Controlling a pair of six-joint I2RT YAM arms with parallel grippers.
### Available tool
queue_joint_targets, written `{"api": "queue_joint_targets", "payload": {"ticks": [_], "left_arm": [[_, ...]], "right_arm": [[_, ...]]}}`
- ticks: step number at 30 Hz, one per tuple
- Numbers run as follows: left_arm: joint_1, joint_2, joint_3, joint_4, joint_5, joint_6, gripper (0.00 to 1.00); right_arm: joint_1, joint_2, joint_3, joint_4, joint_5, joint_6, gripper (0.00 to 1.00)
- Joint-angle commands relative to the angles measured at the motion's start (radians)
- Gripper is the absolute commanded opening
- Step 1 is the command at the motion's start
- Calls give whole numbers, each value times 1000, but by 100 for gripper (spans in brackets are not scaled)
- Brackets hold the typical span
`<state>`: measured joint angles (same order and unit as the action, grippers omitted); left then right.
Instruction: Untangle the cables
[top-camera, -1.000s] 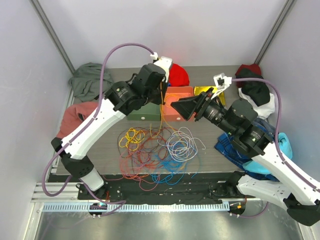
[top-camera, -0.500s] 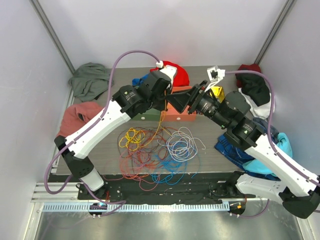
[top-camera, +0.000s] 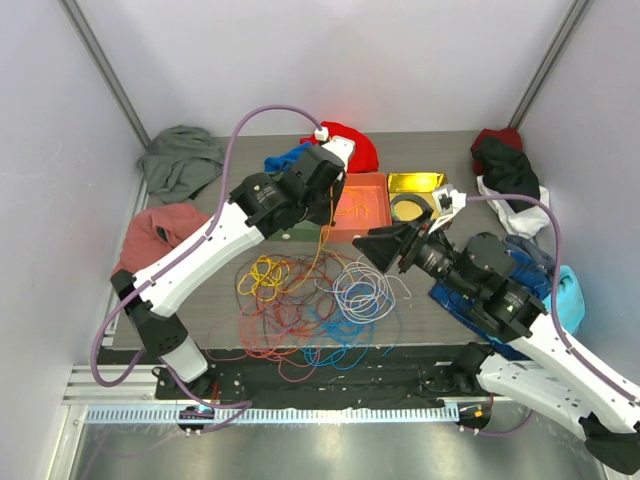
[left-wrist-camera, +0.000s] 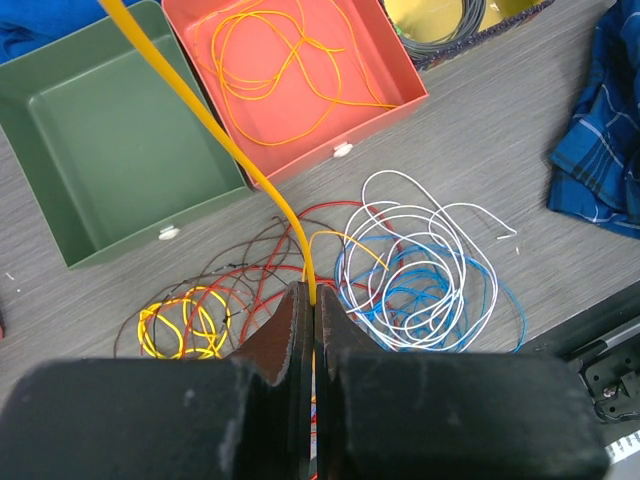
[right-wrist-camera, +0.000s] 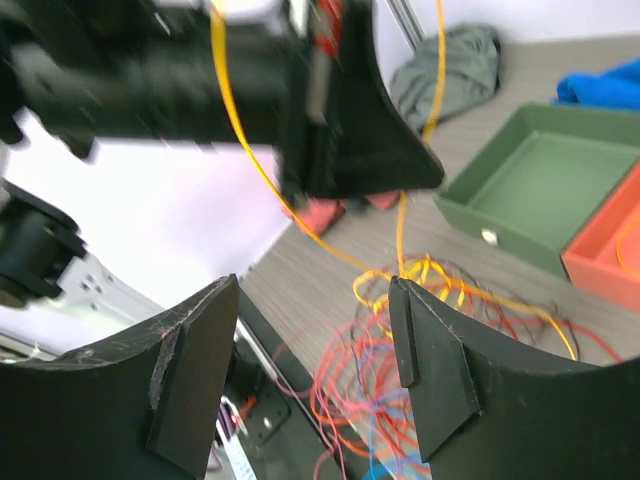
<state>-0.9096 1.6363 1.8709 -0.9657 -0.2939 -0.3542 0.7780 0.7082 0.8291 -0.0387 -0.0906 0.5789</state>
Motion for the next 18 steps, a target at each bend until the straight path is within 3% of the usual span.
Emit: {"api": "queue_joint_targets", "payload": {"ticks": [1,18], "left_arm": [[-3,-3,22,30,-8,18,0],[-15,45,100,15,45,-11,0]], "right_arm": [[7,-9,-71,33,-29,19,70],[69,263,-107,301,-8,12,71]]}}
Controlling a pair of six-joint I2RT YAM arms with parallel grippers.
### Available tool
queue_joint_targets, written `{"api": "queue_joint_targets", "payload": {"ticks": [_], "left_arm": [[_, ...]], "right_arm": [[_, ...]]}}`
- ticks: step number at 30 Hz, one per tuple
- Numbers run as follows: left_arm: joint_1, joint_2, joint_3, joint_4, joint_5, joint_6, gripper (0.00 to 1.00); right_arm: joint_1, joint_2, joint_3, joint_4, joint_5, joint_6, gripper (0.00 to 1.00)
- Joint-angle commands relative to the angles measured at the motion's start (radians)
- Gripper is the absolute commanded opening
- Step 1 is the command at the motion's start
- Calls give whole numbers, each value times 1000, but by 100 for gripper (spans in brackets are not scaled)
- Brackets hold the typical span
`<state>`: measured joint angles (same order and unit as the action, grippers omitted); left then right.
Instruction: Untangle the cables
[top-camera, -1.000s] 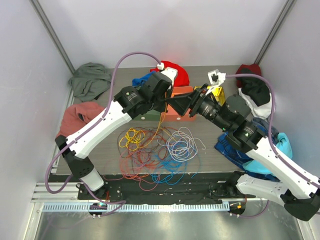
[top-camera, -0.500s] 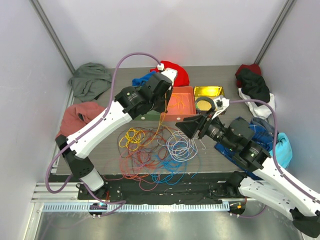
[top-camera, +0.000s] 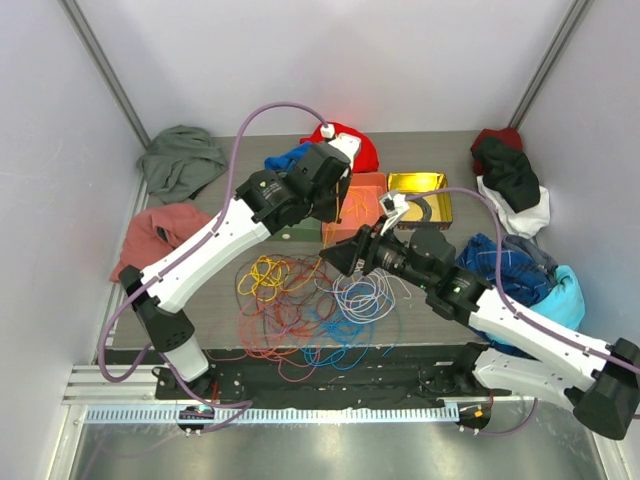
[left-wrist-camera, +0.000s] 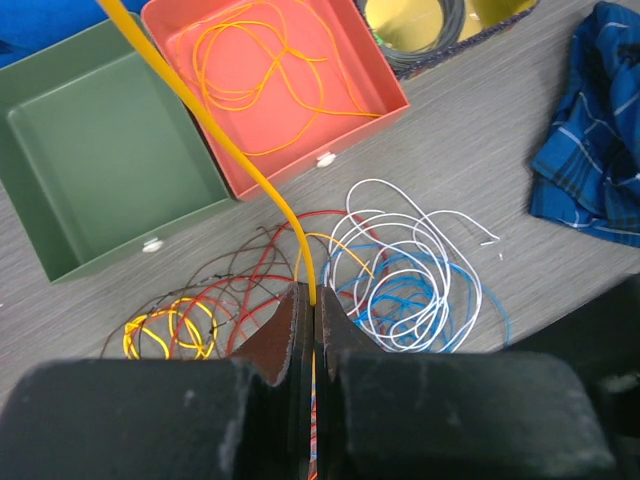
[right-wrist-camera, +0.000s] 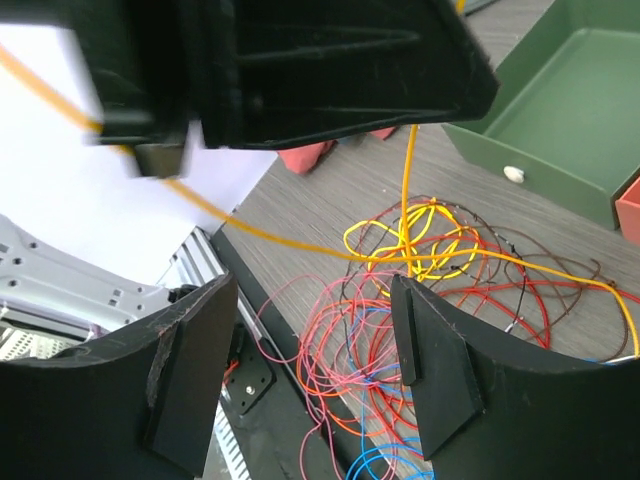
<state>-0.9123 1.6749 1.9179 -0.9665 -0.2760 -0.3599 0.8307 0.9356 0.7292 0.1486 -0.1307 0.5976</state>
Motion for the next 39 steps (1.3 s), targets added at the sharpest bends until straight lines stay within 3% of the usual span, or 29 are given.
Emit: {"api": "queue_joint_targets", "payload": {"ticks": [1,7,10,11,13,16,18,19,23,26,29,34,39], "left_arm": [[-14,8,53,14,29,-5,0],[-22,5,38,14,32,-14,0],[-20,-4,24,25,46,-22,0],[-22,-6,17,29,47,-24,0],[-22,-14,6,32,49,-22,0],[-22,-26,-22,32,23,-19,3],[-20,-40,-55,28,2,-19,9],[-22,-47,-72,29,-3,-17,18],[-22,-121,-230,71,-17,-25,26],[-20,-153,-327,110,-25,-33,35],[-20,-175,-382,132,-14,-40,33],[-20,-218,-404,166,-5,-44,2],[-22,-242,-361,175,-35,-43,2]], "right_arm": [[18,45,-8,133,49,-9,71],[19,77,-30,224,126,5,65],[18,88,-42,256,189,16,40],[19,83,-60,265,210,24,22],[19,48,-82,290,226,39,1],[18,-39,-99,247,255,42,1],[19,-101,-85,197,292,36,1],[19,-128,-73,130,301,21,1],[19,-274,56,-50,344,-28,1],[19,-293,180,-190,352,-71,1],[19,-267,291,-290,374,-111,1],[18,-221,346,-357,440,-156,1],[18,-153,358,-360,474,-188,1]]}}
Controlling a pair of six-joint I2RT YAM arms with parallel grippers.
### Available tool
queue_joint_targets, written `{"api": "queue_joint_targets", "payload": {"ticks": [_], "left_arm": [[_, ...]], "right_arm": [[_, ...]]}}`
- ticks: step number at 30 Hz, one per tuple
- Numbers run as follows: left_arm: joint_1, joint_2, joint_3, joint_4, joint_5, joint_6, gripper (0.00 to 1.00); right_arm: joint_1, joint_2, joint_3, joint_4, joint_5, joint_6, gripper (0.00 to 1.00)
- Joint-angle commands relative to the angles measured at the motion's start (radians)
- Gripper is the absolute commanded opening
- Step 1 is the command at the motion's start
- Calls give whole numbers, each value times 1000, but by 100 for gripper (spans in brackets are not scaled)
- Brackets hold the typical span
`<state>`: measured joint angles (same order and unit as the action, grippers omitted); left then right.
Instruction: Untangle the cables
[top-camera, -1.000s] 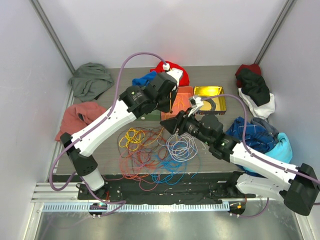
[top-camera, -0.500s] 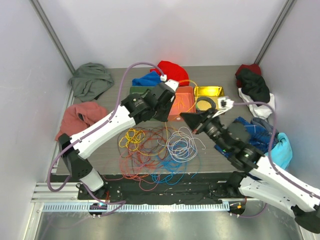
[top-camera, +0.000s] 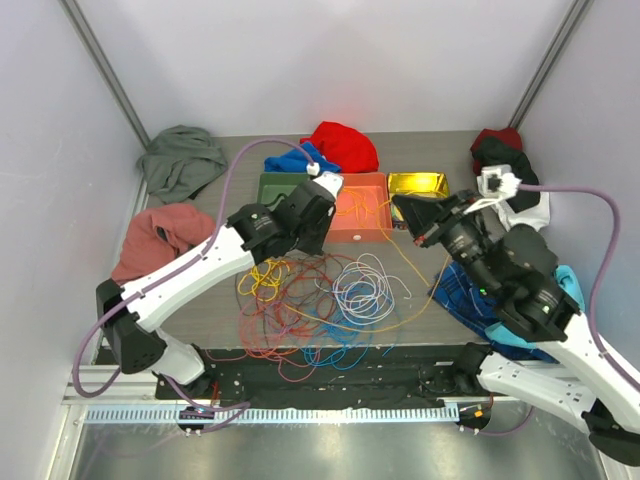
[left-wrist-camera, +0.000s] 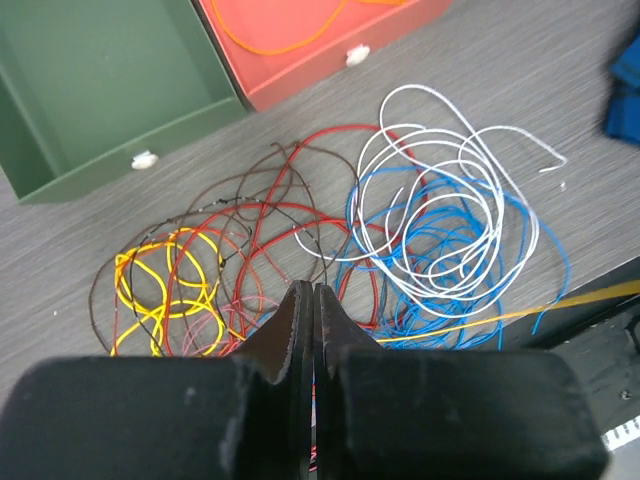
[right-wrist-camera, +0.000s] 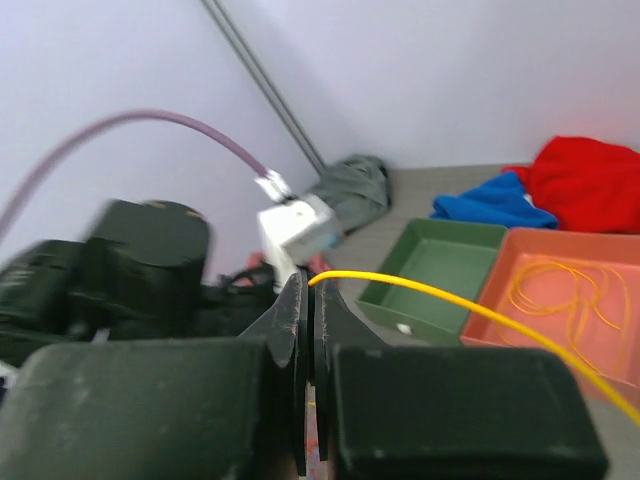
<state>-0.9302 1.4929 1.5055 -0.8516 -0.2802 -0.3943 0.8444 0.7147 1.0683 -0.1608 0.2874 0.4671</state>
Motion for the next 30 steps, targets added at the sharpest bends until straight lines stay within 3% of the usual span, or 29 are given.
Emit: {"api": "queue_joint_targets", "payload": {"ticks": [1,8,11,15,17,23,30], "left_arm": [[-4,-66,53,56,-42,-12,5],[-4,-229,-123,164,-67,-51,46],[-4,-365,-293,327,-18,-77,54],[-4,-516,-580,582,82,-146,57],[-12,-555,-678,629,131,-190,57],[-145,-571,-815,804,108,-167,57],[-245,-543,-953,1190,46,-88,60]], "right_arm": [[4,103,45,-52,70,-67,1],[5,282,249,-106,84,-128,1],[4,336,324,-114,90,-140,1],[4,388,413,-131,111,-151,1],[5,413,438,-141,114,-157,1],[4,474,553,-166,119,-182,1],[4,560,758,-236,81,-185,1]]}}
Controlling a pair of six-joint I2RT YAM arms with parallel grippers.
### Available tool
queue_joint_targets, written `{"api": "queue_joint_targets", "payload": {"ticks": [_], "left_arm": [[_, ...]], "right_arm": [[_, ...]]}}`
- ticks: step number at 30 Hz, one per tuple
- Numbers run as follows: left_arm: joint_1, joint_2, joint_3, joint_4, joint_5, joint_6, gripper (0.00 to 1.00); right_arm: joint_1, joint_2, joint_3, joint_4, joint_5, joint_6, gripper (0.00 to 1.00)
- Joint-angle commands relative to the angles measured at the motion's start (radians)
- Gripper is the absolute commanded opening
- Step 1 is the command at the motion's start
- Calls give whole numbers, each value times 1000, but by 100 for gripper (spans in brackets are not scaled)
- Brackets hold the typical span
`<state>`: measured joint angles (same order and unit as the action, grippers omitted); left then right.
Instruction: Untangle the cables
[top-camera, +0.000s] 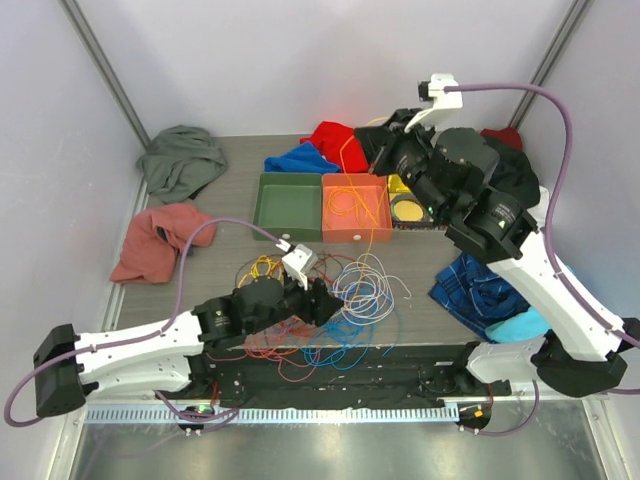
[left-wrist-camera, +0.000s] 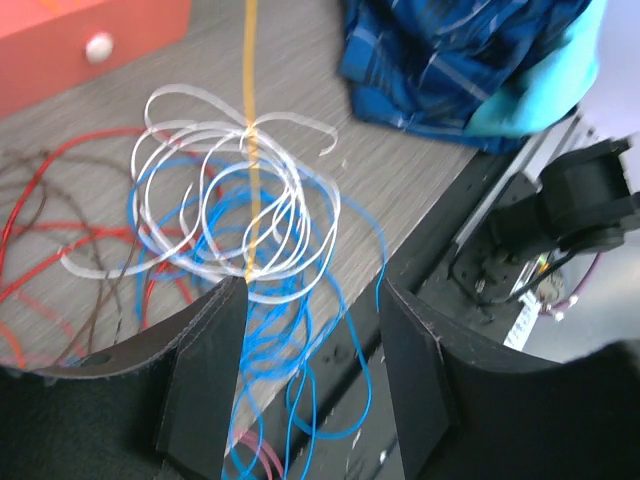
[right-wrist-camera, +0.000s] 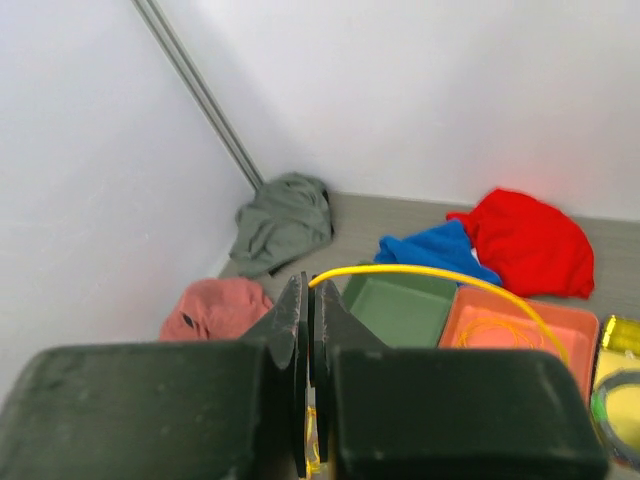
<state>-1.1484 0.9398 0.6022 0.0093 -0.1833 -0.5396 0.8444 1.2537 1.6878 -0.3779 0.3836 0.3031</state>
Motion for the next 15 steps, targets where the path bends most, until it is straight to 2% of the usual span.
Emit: {"api": "queue_joint_targets", "payload": {"ticks": [1,5,8,15], "left_arm": [[-31,14,-94,463,-56,70,60],[-36,74,-154,690,-108,125,66],[-36,172,-128,742,-111,188,67],[-36,358,-101,948,-217,267,69]], "right_arm": [[4,32,162,-39,-25,-19,1],[4,64,266,-85,-48,-7,1],[4,73,299,-108,-57,4,1],[5,72,323,-128,-89,39,1]]}}
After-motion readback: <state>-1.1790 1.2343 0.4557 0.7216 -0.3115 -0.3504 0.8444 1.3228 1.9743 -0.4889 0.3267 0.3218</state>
